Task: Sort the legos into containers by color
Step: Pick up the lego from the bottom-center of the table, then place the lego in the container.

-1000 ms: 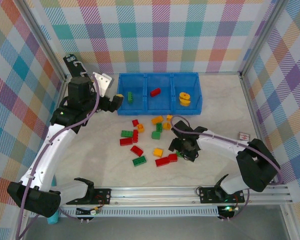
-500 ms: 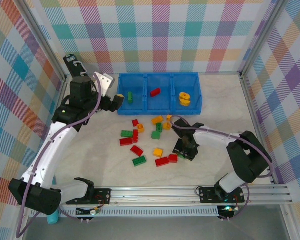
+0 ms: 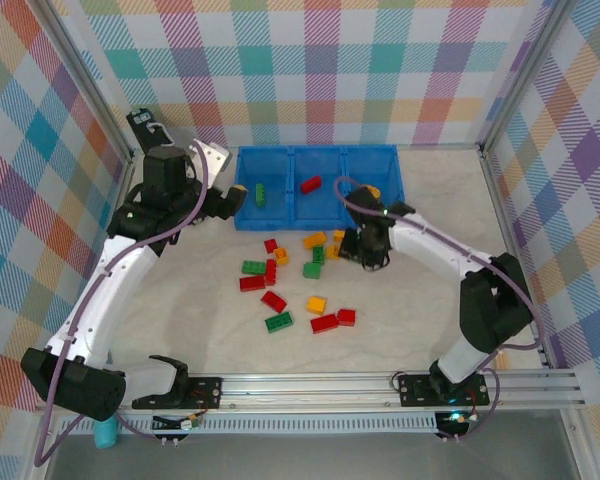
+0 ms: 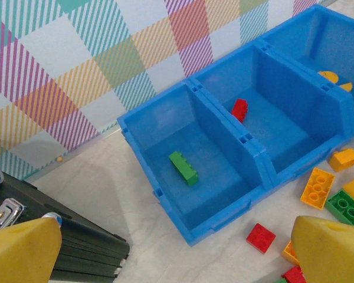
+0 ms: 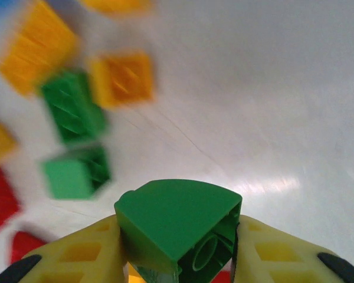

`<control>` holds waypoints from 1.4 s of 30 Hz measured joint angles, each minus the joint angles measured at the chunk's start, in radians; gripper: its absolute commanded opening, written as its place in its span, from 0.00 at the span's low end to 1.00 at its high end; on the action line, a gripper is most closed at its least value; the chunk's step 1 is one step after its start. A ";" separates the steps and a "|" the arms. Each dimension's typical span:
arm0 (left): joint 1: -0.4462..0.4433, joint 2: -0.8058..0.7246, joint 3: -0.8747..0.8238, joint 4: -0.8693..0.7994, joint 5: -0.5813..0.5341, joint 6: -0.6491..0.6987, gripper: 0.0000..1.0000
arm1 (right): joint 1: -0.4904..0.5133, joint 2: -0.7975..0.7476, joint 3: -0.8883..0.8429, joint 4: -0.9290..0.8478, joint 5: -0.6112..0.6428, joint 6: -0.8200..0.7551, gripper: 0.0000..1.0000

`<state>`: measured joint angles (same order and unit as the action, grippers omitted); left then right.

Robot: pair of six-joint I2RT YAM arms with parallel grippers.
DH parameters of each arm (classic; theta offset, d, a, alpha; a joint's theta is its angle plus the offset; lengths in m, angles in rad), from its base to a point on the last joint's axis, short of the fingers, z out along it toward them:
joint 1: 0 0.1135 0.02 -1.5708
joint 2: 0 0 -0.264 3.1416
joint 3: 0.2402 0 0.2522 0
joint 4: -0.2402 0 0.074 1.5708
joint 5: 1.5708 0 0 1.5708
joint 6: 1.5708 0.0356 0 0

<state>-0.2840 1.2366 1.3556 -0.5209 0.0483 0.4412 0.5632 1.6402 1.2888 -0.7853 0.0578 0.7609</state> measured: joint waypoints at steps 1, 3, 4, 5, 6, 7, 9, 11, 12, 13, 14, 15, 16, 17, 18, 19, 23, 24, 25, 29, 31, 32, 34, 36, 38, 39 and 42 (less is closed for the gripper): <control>0.000 0.000 0.000 -0.001 -0.006 0.003 1.00 | -0.005 0.018 0.056 -0.007 0.010 -0.032 0.38; 0.000 -0.002 0.000 -0.003 -0.016 0.013 1.00 | -0.013 0.073 0.188 -0.024 0.029 -0.113 0.38; 0.000 -0.002 0.000 -0.004 -0.018 0.019 1.00 | -0.013 0.101 0.243 -0.027 0.036 -0.147 0.38; 0.000 -0.006 -0.001 -0.004 -0.023 0.025 1.00 | -0.013 0.132 0.302 -0.027 0.042 -0.184 0.38; 0.000 -0.011 -0.005 -0.003 -0.027 0.029 1.00 | -0.013 0.164 0.357 -0.027 0.047 -0.221 0.38; 0.000 -0.019 -0.012 -0.003 -0.032 0.034 1.00 | -0.013 0.190 0.400 -0.025 0.051 -0.250 0.37; 0.000 -0.042 -0.033 -0.003 -0.042 0.047 1.00 | -0.013 0.263 0.509 -0.021 0.055 -0.317 0.37; 0.000 -0.060 -0.049 -0.003 -0.043 0.051 1.00 | -0.013 0.338 0.620 -0.014 0.050 -0.367 0.37; 0.000 -0.068 -0.055 -0.001 -0.043 0.054 1.00 | -0.013 0.377 0.677 -0.005 0.042 -0.390 0.37; 0.000 -0.073 -0.058 -0.001 -0.043 0.055 1.00 | -0.012 0.414 0.731 0.009 0.035 -0.412 0.37; 0.000 -0.077 -0.059 -0.001 -0.043 0.058 1.00 | -0.010 0.447 0.782 0.022 0.031 -0.433 0.37; 0.000 -0.080 -0.060 0.000 -0.043 0.062 1.00 | -0.005 0.484 0.837 0.038 0.027 -0.456 0.37; 0.000 -0.082 -0.060 0.001 -0.043 0.064 1.00 | 0.000 0.517 0.890 0.043 0.027 -0.476 0.38; 0.000 -0.084 -0.060 0.002 -0.043 0.067 1.00 | 0.008 0.555 0.952 0.051 0.026 -0.499 0.38; 0.000 -0.086 -0.062 0.005 -0.043 0.070 1.00 | 0.017 0.588 1.004 0.061 0.026 -0.521 0.38; 0.000 -0.087 -0.065 0.006 -0.043 0.072 1.00 | 0.028 0.620 1.050 0.073 0.027 -0.546 0.39; 0.000 -0.088 -0.082 0.012 -0.042 0.076 1.00 | 0.077 0.708 1.136 0.136 0.035 -0.657 0.40; 0.000 -0.088 -0.084 0.014 -0.042 0.076 1.00 | 0.089 0.729 1.147 0.147 0.040 -0.687 0.39; 0.000 -0.088 -0.086 0.019 -0.042 0.076 1.00 | 0.097 0.749 1.158 0.154 0.044 -0.713 0.40; 0.000 -0.088 -0.089 0.027 -0.042 0.076 1.00 | 0.132 0.825 1.187 0.167 0.074 -0.830 0.40; 0.000 -0.087 -0.090 0.027 -0.042 0.076 1.00 | 0.145 0.852 1.187 0.167 0.096 -0.885 0.40; 0.000 -0.087 -0.090 0.027 -0.041 0.076 1.00 | 0.151 0.865 1.187 0.166 0.110 -0.914 0.40; 0.000 -0.086 -0.090 0.027 -0.039 0.076 1.00 | 0.159 0.880 1.187 0.166 0.136 -0.962 0.41; 0.000 -0.084 -0.090 0.027 -0.038 0.076 1.00 | 0.167 0.888 1.185 0.165 0.159 -1.003 0.43; 0.000 -0.082 -0.090 0.027 -0.034 0.076 1.00 | 0.178 0.890 1.177 0.164 0.180 -1.041 0.46; 0.000 -0.080 -0.090 0.027 -0.033 0.076 1.00 | 0.181 0.890 1.175 0.165 0.188 -1.053 0.47; 0.000 -0.078 -0.090 0.026 -0.031 0.076 1.00 | 0.189 0.890 1.163 0.165 0.211 -1.091 0.48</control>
<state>-0.2840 1.1584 1.2655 -0.4946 0.0174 0.5167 0.7521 2.5298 2.4519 -0.6205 0.2691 -0.3298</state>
